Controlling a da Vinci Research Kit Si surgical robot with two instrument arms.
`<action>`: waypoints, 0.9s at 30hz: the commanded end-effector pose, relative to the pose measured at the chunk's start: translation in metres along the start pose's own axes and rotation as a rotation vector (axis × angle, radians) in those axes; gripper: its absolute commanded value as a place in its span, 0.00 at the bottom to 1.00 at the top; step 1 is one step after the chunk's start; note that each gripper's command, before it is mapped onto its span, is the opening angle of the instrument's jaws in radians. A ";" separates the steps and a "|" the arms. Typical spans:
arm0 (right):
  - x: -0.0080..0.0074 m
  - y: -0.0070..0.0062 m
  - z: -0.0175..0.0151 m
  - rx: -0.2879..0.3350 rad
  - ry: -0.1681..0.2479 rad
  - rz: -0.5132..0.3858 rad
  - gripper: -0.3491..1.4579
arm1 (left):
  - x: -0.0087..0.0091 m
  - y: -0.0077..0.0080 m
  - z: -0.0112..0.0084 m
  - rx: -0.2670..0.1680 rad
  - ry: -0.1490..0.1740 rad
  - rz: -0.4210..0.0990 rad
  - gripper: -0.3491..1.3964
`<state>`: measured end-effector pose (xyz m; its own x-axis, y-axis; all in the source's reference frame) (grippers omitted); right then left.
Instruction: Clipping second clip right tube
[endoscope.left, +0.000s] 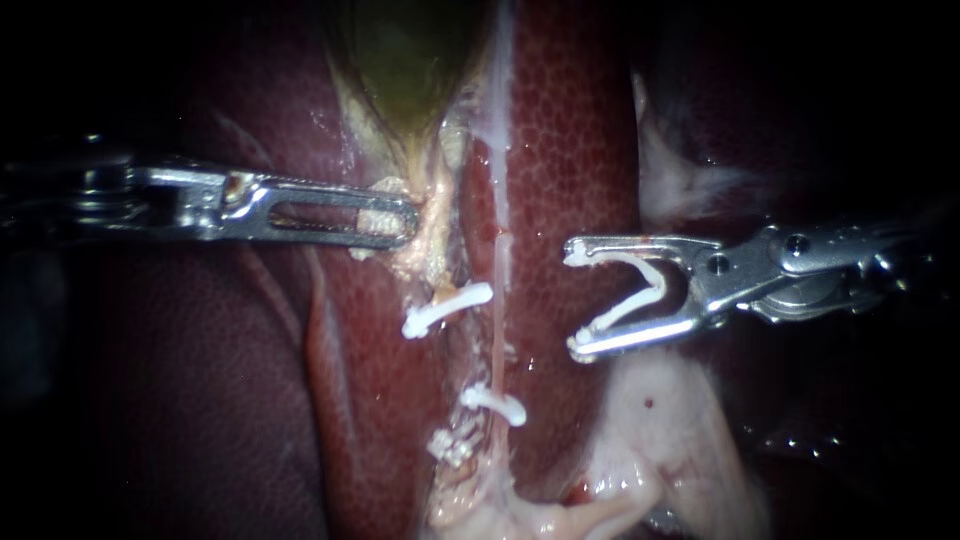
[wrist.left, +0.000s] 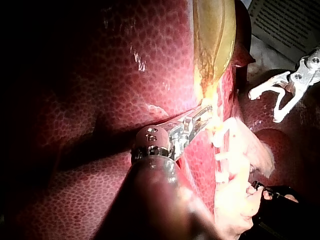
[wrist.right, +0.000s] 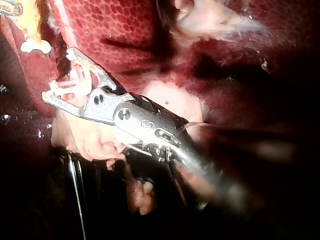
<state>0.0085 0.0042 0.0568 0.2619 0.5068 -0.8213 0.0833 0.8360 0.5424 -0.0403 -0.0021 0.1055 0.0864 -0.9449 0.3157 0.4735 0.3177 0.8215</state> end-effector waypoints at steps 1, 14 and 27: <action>0.0000 0.0000 0.0000 0.000 0.000 0.000 0.52 | 0.0000 0.0000 0.0000 0.000 0.000 0.000 0.00; -0.0002 0.0001 0.0001 -0.001 0.000 0.000 0.52 | -0.0020 -0.0003 -0.0039 0.001 0.004 -0.010 0.00; -0.0003 0.0001 0.0004 -0.002 0.000 -0.001 0.52 | -0.0056 -0.0015 -0.0100 -0.015 -0.047 -0.028 0.00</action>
<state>0.0088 0.0040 0.0572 0.2619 0.5054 -0.8222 0.0813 0.8373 0.5406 -0.0327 0.0019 0.0978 0.0320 -0.9485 0.3151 0.4871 0.2900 0.8238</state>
